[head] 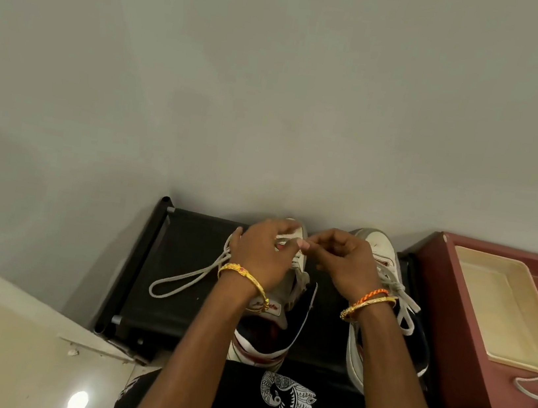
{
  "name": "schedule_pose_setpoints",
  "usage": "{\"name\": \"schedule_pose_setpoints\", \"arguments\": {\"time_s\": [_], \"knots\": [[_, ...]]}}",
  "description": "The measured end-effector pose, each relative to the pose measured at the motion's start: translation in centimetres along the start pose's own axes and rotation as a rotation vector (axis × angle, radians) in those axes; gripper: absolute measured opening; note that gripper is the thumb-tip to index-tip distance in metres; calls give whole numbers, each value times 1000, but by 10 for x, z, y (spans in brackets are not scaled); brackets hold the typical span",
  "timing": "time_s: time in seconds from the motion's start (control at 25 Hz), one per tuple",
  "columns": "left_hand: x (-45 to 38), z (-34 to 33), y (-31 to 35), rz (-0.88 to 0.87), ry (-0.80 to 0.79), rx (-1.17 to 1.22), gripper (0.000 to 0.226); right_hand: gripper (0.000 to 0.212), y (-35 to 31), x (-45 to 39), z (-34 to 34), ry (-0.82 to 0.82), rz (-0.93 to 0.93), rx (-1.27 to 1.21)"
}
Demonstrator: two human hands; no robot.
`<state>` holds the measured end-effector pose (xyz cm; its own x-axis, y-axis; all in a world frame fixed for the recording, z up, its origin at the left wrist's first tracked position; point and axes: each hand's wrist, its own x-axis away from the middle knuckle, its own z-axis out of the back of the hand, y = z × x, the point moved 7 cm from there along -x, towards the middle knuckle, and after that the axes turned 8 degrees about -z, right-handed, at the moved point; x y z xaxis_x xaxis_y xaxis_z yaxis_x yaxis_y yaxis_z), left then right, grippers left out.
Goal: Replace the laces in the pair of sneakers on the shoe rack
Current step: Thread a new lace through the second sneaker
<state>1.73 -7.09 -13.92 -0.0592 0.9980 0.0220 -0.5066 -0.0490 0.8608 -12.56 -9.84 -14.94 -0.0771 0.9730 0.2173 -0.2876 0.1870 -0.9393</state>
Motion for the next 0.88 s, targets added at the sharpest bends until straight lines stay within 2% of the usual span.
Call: {"name": "schedule_pose_setpoints", "arguments": {"time_s": [0.08, 0.16, 0.32, 0.48, 0.56, 0.68, 0.88], "knots": [[0, -6, -1, -73, -43, -22, 22, 5, 0, 0, -4, -7, 29, 35], [0, -6, -15, -7, -29, -13, 19, 2, 7, -1, -9, -14, 0, 83], [-1, -6, -32, 50, 40, -407, 19, 14, 42, -10, -14, -28, -243, 344], [-5, -23, -38, 52, -59, -647, 26, 16, 55, -12, -15, -16, -375, 413], [-7, -30, -40, 39, -71, -656, 26, 21, 58, -15, -12, 4, -419, 420], [-11, -39, -42, 0, -52, -584, 24, 19, 71, -20, -4, 2, -536, 289], [-11, -47, -39, -36, -45, -617, 31, 15, 80, -20, -6, -103, -581, 229]]}}
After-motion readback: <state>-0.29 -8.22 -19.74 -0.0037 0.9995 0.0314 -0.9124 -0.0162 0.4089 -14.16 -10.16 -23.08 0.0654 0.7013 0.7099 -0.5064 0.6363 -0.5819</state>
